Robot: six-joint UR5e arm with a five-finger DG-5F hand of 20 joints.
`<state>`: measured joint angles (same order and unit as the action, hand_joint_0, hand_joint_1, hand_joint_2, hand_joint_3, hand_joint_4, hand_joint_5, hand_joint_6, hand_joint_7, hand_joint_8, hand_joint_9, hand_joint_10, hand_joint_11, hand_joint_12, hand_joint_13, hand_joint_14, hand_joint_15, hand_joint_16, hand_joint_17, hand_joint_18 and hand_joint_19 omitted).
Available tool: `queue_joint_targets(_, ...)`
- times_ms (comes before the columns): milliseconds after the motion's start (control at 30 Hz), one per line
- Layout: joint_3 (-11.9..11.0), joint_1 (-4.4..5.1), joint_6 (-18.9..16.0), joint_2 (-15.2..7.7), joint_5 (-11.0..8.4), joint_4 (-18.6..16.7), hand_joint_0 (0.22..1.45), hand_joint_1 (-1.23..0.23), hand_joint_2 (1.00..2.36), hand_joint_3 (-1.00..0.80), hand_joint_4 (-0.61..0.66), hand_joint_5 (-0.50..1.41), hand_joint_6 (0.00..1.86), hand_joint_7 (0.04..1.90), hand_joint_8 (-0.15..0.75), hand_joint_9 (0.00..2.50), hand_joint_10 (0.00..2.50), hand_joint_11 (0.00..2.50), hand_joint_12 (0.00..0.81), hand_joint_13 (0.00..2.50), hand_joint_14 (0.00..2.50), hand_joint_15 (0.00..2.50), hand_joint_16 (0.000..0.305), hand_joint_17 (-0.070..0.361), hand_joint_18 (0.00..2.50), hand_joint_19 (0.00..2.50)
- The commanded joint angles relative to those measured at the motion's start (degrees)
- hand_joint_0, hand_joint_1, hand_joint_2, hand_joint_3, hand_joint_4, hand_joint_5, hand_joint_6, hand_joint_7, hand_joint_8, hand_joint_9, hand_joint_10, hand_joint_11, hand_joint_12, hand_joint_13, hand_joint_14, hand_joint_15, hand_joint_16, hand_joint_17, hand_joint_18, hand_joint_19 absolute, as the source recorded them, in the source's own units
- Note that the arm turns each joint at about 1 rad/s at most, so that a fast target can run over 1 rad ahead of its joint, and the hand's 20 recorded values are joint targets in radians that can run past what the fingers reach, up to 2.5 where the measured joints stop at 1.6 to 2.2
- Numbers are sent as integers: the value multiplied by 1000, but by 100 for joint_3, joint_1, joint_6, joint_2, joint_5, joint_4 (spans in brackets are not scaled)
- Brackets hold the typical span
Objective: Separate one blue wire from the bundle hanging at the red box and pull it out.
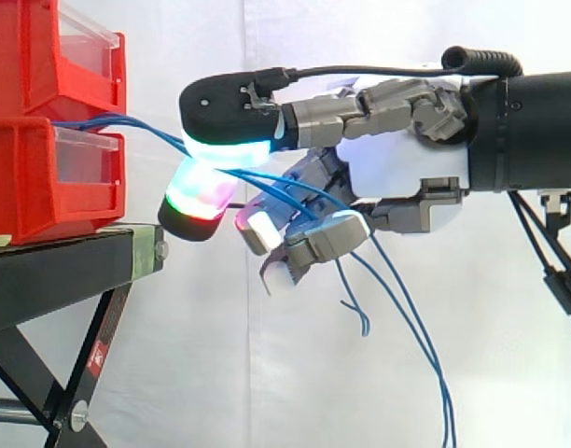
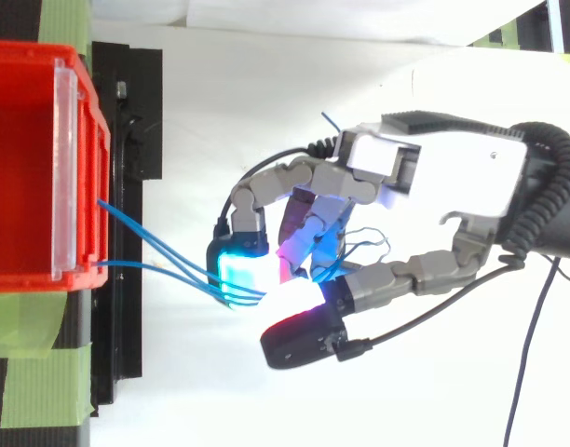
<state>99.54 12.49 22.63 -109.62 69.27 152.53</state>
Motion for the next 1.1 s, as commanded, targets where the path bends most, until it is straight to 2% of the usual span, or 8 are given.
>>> queue_joint_targets(0, -5, 8, 453, 116, -168, 180, 674, -756, 1026, -185, 35, -171, 724, 1195, 323, 1117, 22, 1010, 304, 1353, 174, 1691, 49, 110, 682, 821)
queue_joint_targets(167, -5, 8, 787, 239, -273, 330, 675, -757, 1025, -189, 25, -171, 723, 1198, 327, 1116, 22, 1010, 309, 1354, 167, 1692, 49, 110, 682, 821)
queue_joint_targets(533, -5, 16, 1077, 380, -265, 373, 675, -767, 1027, -184, 10, -168, 715, 1208, 315, 1118, 22, 1005, 308, 1370, 151, 1668, 49, 109, 678, 812)
queue_joint_targets(767, -5, 25, 1437, 511, -309, 409, 677, -773, 1028, -177, 32, -167, 714, 1216, 319, 1110, 22, 1024, 305, 1363, 137, 1691, 49, 109, 674, 813)
queue_joint_targets(1067, -5, 25, 1490, 511, -361, 409, 692, -803, 1029, -174, 74, -173, 728, 1160, 319, 1083, 22, 1019, 309, 1353, 128, 1697, 49, 110, 661, 808)
